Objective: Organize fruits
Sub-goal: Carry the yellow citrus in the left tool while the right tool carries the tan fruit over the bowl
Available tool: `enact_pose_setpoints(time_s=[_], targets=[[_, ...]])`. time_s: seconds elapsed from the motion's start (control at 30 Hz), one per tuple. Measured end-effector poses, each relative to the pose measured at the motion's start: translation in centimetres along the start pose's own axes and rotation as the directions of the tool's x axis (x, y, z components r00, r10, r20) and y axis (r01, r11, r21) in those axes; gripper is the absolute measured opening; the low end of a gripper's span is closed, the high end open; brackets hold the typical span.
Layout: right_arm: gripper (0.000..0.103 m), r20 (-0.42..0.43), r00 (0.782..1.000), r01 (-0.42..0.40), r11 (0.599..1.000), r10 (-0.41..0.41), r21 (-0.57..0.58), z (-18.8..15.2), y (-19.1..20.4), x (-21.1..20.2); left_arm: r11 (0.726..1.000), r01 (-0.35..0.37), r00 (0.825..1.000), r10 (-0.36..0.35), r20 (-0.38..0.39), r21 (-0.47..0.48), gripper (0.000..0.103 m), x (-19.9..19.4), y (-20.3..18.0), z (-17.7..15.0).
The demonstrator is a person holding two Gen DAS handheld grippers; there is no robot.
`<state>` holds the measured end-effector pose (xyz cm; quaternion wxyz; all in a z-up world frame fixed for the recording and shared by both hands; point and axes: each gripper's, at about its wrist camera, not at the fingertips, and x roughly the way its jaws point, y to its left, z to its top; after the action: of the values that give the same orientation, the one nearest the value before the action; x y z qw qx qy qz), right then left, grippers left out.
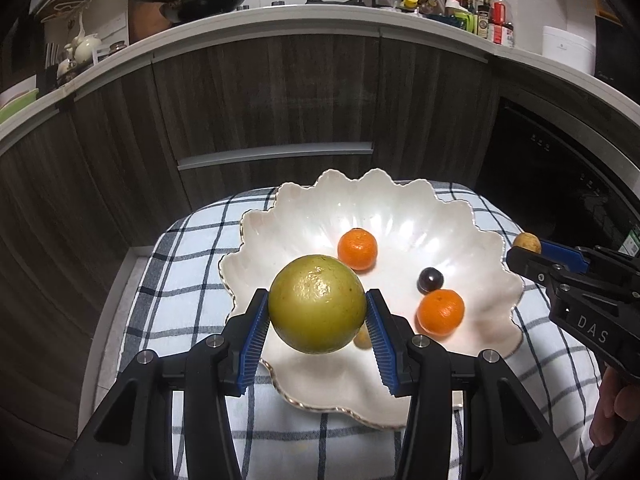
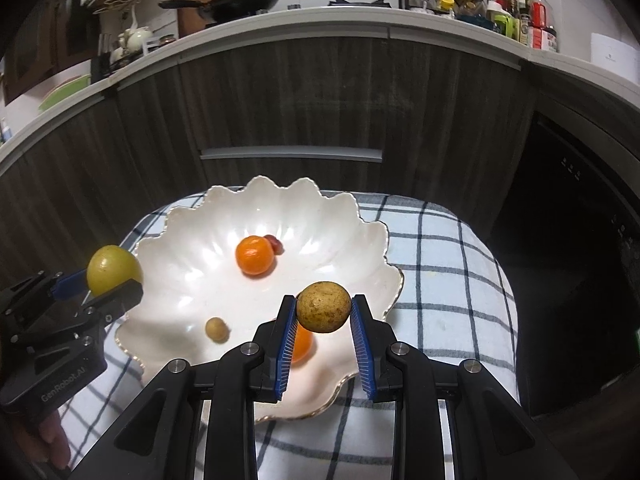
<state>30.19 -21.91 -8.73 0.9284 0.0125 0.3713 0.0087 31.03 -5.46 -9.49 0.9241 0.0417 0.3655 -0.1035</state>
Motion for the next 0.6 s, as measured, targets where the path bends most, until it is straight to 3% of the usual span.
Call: enact_pose_setpoints(time_s=[0.6], targets=[[0.029,-0.075,0.996,0.052,0.998,-0.050,0.032,0.8,-0.7,3.1,0.999,-0.010,0.997,0.008,-0.081,-0.031,0.048,3.6,0.9,0.8]])
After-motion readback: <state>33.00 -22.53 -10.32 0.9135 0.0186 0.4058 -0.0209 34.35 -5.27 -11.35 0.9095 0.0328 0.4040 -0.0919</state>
